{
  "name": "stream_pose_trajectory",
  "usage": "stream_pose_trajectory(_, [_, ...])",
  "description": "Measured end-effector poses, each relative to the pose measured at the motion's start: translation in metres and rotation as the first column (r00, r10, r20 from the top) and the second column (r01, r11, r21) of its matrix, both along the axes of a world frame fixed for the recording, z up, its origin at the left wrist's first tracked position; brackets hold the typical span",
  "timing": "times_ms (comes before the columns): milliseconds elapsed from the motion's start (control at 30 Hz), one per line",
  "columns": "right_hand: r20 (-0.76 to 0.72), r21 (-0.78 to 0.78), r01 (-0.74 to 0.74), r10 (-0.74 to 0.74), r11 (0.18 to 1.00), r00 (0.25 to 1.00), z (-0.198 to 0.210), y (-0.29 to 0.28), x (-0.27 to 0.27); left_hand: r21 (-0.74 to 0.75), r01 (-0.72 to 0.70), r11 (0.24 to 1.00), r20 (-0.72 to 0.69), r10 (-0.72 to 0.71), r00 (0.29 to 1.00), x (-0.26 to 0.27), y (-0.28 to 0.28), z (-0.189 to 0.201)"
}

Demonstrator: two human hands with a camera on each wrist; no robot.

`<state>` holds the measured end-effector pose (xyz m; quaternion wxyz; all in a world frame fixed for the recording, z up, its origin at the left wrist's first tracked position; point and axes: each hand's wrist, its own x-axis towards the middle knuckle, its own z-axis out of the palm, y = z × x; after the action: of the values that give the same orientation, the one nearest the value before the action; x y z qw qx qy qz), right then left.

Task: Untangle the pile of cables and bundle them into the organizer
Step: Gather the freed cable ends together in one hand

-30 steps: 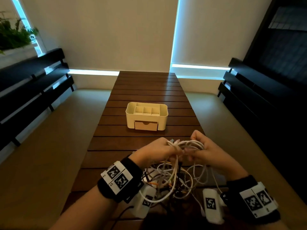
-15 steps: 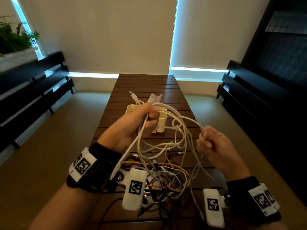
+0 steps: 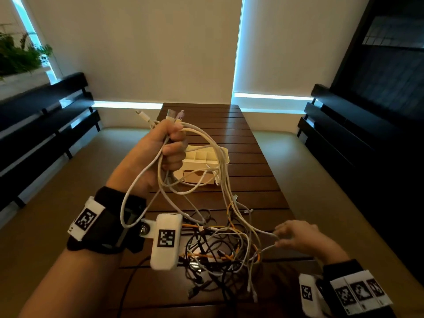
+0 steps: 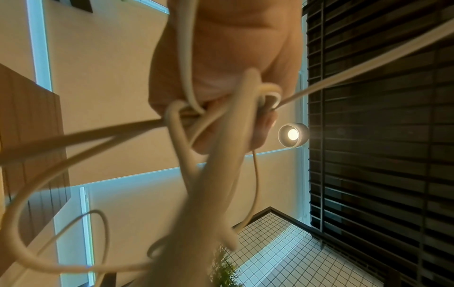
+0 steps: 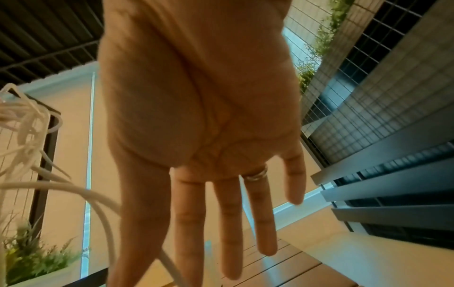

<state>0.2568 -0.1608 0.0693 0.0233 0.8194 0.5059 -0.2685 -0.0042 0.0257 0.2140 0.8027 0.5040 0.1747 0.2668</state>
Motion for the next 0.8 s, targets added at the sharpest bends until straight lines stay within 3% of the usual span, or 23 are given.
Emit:
stream_pose_trajectory(100, [-0.081,0.078,0.055,-0.049,0.995,0.996,0.000,-0.001,0.002,0.023,0.017,1.000,0.089,-0.019,0.996,-0.002,0.003,0.002])
stream_pose_trajectory(167, [-0.293,0.221,0.017,0.050,0.975,0.955,0.017,-0.001,-0.003,0.036,0.045,0.998,0.166,-0.050,0.985,-0.002,0.004,0.008])
stream_pose_trajectory(233, [-0.557,0.385,0.018,0.217,0.923,0.801,0.039,0.001,-0.018,0.055,0.075,0.996,0.217,-0.086,0.972,0.002,0.001,0.015])
stream_pose_trajectory(300, [-0.659,0.488,0.055,0.327,0.871,0.677,0.053,0.011,-0.043,0.078,0.074,0.994,0.243,-0.091,0.966,0.008,-0.004,0.023])
stream_pose_trajectory(333, [-0.644,0.536,0.074,0.351,0.841,0.680,0.054,0.018,-0.058,0.081,0.062,0.995,0.250,-0.080,0.965,0.011,-0.007,0.027])
stream_pose_trajectory(467, [-0.503,0.697,0.215,0.253,0.684,0.826,0.039,0.057,-0.101,0.082,0.054,0.995,0.301,-0.076,0.950,0.024,-0.012,0.042])
stream_pose_trajectory(533, [-0.528,0.699,0.263,0.232,0.664,0.817,0.035,0.069,-0.107,0.081,0.062,0.995,0.335,-0.086,0.938,0.027,-0.013,0.050])
stream_pose_trajectory(600, [-0.616,0.638,0.264,0.274,0.724,0.739,0.032,0.071,-0.106,0.088,0.061,0.994,0.394,-0.091,0.915,0.025,-0.013,0.055])
stream_pose_trajectory(667, [-0.654,0.569,0.224,0.271,0.791,0.706,0.028,0.066,-0.099,0.078,0.038,0.996,0.479,-0.071,0.875,0.017,-0.008,0.059])
stream_pose_trajectory(733, [-0.622,0.542,0.186,0.242,0.820,0.744,0.027,0.064,-0.088,0.072,-0.036,0.997,0.499,-0.005,0.867,0.007,0.000,0.061])
stream_pose_trajectory(800, [-0.516,0.536,0.124,0.208,0.835,0.831,0.037,0.065,-0.081,0.097,-0.173,0.980,0.381,0.124,0.916,0.006,0.007,0.055])
